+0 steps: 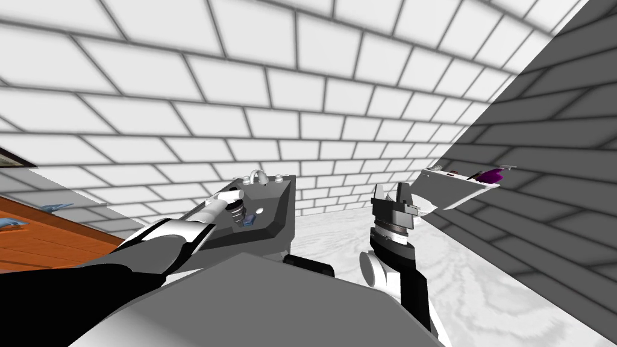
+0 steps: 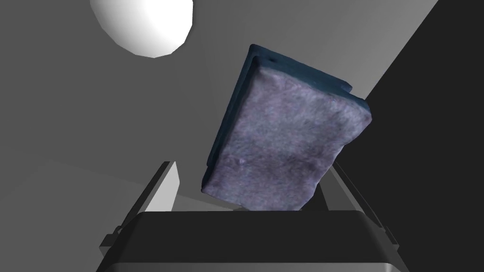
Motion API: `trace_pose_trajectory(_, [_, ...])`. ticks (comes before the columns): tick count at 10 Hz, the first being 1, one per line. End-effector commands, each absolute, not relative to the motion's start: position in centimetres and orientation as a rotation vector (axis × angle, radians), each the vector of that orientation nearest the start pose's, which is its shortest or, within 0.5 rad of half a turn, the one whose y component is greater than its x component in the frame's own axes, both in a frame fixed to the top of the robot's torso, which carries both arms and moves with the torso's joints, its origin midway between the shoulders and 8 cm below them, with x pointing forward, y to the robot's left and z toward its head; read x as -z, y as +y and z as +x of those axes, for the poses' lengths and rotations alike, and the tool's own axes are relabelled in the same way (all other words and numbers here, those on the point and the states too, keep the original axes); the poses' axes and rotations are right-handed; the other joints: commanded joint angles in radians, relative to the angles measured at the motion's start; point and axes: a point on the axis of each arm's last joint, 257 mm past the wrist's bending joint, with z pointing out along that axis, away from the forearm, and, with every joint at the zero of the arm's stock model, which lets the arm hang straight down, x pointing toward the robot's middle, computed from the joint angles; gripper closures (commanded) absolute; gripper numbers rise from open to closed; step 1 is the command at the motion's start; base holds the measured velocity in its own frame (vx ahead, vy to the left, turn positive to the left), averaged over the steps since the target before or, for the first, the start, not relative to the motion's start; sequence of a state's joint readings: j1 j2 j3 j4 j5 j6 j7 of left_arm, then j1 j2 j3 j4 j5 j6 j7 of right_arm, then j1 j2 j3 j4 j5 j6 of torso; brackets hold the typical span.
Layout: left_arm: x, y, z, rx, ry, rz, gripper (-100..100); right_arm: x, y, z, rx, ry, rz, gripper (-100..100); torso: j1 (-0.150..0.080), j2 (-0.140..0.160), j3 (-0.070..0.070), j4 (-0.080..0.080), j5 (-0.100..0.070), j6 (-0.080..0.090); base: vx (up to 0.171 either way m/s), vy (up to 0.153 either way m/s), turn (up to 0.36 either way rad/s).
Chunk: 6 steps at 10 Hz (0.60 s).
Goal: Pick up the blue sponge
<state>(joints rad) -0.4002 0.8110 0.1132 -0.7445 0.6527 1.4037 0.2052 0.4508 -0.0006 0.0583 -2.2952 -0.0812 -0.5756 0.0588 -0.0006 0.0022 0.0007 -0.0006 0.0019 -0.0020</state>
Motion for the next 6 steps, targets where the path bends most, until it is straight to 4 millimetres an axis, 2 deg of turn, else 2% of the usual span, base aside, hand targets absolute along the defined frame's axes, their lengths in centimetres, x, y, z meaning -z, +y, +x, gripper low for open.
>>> trace_pose_trajectory(1, [41.1,56.1,32.3,-0.069,1.305,-2.81,-100,-5.9,-26.3,33.1,-1.401,0.48,0.589,0,0.0,0.0,0.0,0.0,0.0,0.0,0.007,-0.008,0.024])
trace_pose_trajectory(3, [42.3,55.7,31.9,-0.071,1.307,-2.809,-100,-5.9,-26.3,33.1,-1.401,0.48,0.589,0,0.001,0.0,0.0,0.0,0.0,0.0,-0.005,0.006,-0.018])
trace_pose_trajectory(4, [41.8,55.8,32.0,-0.071,1.307,-2.811,-100,-5.9,-26.3,33.1,-1.401,0.48,0.589,0,0.001,0.001,0.0,0.0,0.0,0.0,0.0,0.0,0.0])
trace_pose_trajectory(5, [41.9,55.8,32.0,-0.07,1.307,-2.81,100,-5.9,-26.3,33.1,-1.401,0.48,0.589,0,0.001,0.0,0.0,0.0,0.0,0.0,0.0,0.0,0.0])
trace_pose_trajectory(6, [41.9,55.8,32.0,-0.07,1.308,-2.808,100,-5.9,-26.3,33.1,-1.401,0.48,0.589,0,0.0,0.001,0.0,0.0,0.0,0.0,0.0,0.0,0.0])
